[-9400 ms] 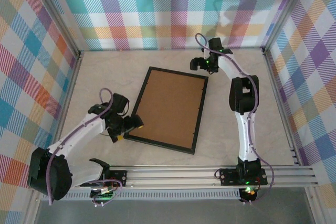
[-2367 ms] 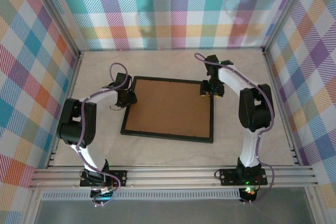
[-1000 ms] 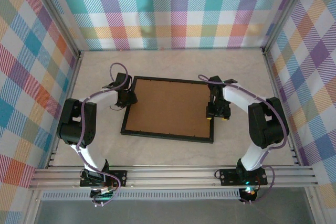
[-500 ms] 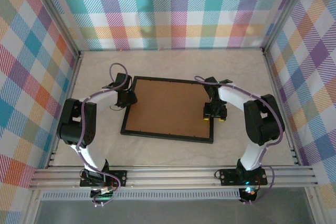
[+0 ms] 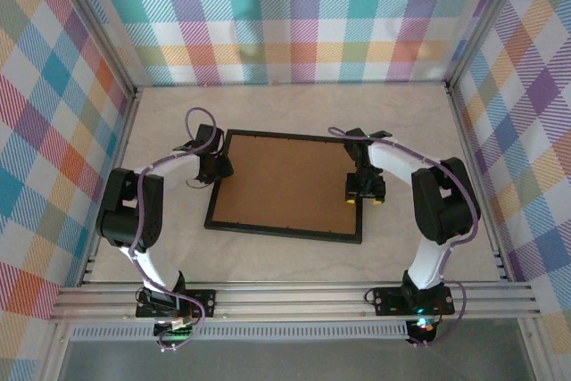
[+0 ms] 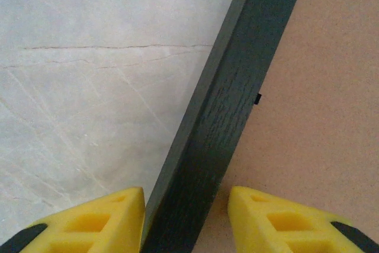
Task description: Put the photo into the frame
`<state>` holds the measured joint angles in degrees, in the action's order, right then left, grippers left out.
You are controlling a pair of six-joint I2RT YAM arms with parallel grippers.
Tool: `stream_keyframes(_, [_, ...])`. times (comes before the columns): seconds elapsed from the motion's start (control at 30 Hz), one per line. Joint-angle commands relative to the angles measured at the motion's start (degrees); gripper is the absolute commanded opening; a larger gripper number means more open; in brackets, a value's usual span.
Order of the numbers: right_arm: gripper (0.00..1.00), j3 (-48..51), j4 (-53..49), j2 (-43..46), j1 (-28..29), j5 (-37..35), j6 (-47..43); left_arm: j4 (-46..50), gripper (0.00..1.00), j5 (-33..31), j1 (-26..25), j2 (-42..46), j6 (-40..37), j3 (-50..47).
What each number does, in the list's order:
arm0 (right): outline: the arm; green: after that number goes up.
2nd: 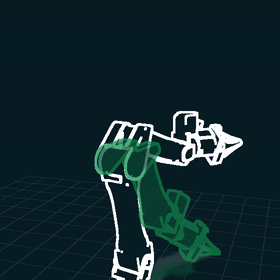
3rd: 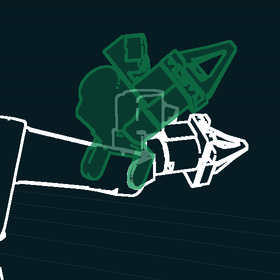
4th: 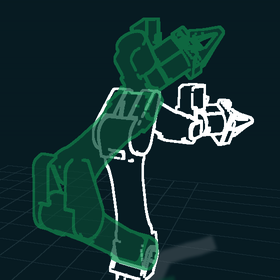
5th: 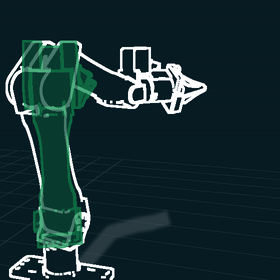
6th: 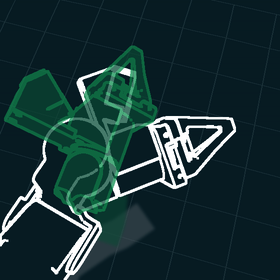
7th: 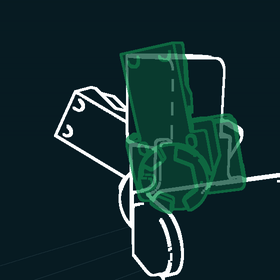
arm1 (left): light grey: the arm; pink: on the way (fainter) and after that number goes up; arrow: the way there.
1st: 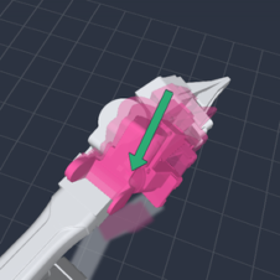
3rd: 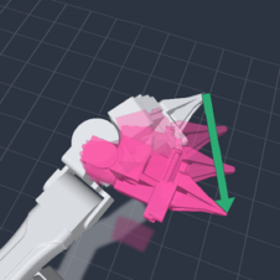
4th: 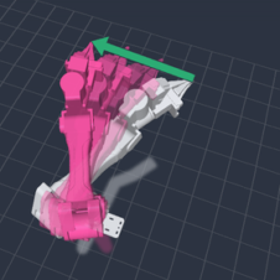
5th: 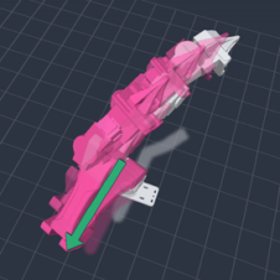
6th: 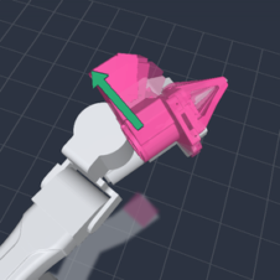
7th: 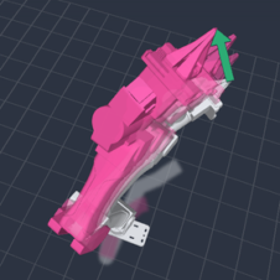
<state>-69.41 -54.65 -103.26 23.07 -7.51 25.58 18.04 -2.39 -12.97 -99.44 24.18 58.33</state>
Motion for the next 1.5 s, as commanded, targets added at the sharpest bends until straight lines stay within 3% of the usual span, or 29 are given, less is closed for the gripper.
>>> stream_keyframes(0.0, [0.61, -4.17, 5.02, 0.47, -0.65, 3.7, -2.51, 6.36, 0.46, 2.47, -0.1, 1.59, -0.61, 0.43])
stream_keyframes(0.2, [0.61, -5.26, 9.06, 2.07, -5.87, 9.1, -5.98, 7.62, 0.56, 3.53, 1.28, 4.82, 1.07, 1.46])
stream_keyframes(0.47, [0.61, -5.37, 15.72, -2.21, -10.26, 10.46, -11.26, 8.91, 0.68, 4.65, 3.26, 6.89, 2.01, 2.58])
stream_keyframes(0.6, [0.53, -5.56, 18.87, -4.59, -11.37, 12.06, -11.37, 9.35, 0.72, 5.18, 4.0, 6.16, 2.45, 3.62])
stream_keyframes(0.73, [0.37, -6.36, 19.02, -7.17, -11.56, 11.72, -13.03, 9.69, 0.73, 5.54, 4.77, 5.57, 2.43, 4.43])
stream_keyframes(0.97, [0.19, -6.27, 19.31, -8.39, -11.56, 13.32, -18.47, 9.31, 0.72, 5.7, 6.3, 5.5, 2.65, 4.34])
stream_keyframes(1.2, [0.16, -7.81, 19.53, -10.25, -11.47, 17.75, -27.1, 10.58, 0.72, 3.38, 8.56, 4.48, 0.86, 6.05])
stream_keyframes(1.47, [0.16, -12.34, 18.07, -13.66, -11.55, 20.07, -34.94, 15.74, 0.69, 2.56, 9.88, -2.56, -3.26, 14.05])
